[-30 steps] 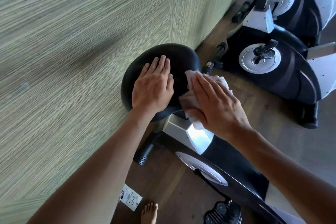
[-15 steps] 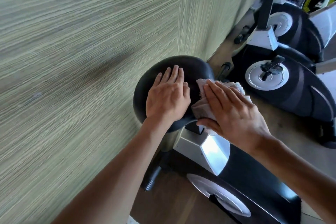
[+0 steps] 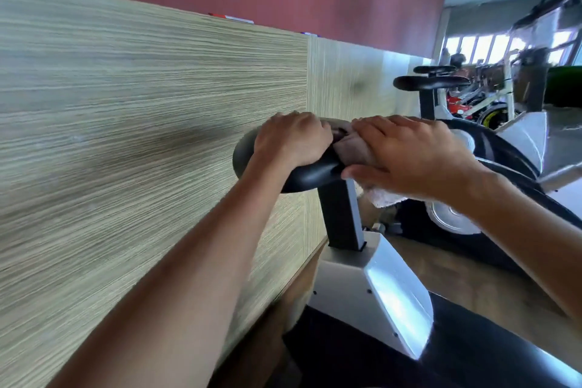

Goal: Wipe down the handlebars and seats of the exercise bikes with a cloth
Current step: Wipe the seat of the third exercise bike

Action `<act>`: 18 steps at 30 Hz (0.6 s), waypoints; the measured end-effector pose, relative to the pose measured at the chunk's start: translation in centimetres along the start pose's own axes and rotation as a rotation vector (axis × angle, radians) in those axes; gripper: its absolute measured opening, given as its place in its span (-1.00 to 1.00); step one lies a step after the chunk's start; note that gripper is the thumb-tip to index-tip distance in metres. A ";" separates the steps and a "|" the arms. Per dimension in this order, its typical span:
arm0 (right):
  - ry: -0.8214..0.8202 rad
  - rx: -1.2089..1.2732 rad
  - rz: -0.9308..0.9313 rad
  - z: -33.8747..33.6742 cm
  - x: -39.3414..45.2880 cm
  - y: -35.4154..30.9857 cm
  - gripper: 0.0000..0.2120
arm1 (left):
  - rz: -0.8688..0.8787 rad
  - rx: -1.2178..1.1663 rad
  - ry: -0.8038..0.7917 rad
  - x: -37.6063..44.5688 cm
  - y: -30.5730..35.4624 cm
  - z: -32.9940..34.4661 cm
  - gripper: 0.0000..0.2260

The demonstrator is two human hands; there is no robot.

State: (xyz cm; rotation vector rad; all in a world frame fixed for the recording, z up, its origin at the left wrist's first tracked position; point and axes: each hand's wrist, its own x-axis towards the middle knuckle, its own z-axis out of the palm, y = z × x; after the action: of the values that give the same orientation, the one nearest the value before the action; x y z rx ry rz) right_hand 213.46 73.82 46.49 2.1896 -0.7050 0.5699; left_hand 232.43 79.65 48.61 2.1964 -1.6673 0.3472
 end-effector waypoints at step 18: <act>0.137 -0.019 -0.055 1.0 -5.8 2.7 -0.27 | 0.164 0.040 0.459 -5.9 -2.1 2.8 -0.64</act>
State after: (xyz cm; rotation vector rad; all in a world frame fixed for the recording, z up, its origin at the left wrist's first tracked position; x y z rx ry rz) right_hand 207.55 73.33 43.83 2.1229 -0.5733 0.6745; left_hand 232.84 84.10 43.42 1.8248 -1.5853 0.8625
